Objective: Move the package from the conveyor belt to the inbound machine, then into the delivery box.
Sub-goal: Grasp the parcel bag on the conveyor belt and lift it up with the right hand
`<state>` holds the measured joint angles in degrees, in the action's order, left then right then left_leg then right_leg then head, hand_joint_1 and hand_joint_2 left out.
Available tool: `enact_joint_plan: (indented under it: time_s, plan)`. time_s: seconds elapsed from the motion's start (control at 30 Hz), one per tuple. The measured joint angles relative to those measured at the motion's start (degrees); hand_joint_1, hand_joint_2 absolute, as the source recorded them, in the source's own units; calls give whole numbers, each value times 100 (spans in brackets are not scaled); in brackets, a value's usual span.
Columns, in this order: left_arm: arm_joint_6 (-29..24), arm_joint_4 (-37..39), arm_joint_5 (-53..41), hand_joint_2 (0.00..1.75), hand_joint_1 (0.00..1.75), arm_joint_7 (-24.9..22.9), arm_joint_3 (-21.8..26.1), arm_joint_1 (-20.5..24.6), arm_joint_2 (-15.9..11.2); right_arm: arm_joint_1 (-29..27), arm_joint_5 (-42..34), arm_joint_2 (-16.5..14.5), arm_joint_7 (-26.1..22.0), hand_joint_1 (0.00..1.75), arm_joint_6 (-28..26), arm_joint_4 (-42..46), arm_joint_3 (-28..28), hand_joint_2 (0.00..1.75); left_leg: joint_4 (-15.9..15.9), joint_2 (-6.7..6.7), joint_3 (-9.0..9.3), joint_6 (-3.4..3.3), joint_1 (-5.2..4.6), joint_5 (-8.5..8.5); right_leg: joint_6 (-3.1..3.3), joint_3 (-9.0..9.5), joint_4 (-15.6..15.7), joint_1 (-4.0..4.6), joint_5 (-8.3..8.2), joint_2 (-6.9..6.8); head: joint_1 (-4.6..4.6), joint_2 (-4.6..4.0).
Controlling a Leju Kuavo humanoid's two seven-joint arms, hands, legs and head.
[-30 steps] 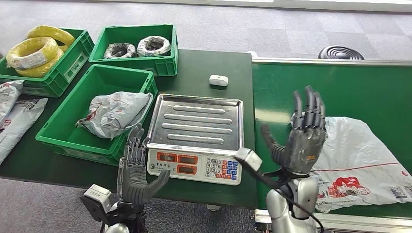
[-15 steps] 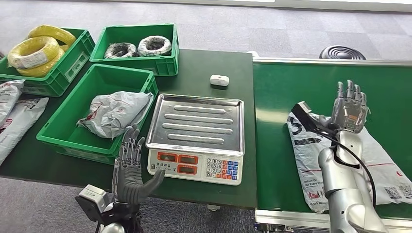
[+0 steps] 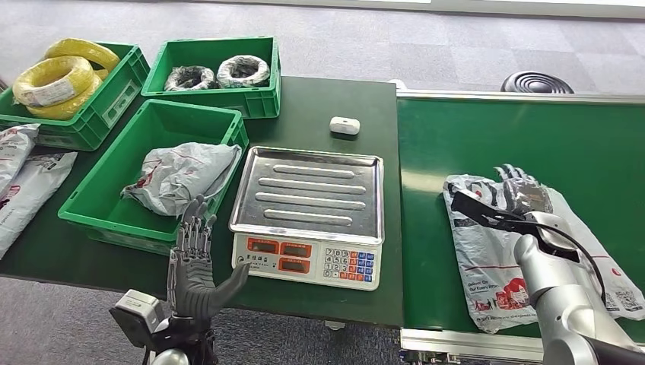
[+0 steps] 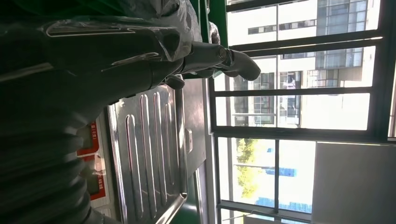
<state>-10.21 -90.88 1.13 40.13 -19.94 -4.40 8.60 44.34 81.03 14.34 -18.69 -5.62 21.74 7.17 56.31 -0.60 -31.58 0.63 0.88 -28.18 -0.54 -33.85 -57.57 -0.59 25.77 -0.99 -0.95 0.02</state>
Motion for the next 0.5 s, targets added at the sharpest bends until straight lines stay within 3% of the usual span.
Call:
enact_joint_plan:
  time_s: [0.3, 0.5]
  plan:
    - [-32, -80, 7, 175, 0, 0, 28, -103, -112, -171, -793, 86, -410, 0, 1213, -306, 298, 175, 0, -3, -3, 0, 0, -1, 0, -4, 0, 0, 1, 1, 1, 0]
    - [-122, -192, -7, 175, 0, 0, 91, -179, -173, -410, -1171, 70, -545, 0, 1680, -398, 497, 175, 0, -5, -5, 0, 0, -1, 0, -4, 0, 0, 1, 1, 1, 0]
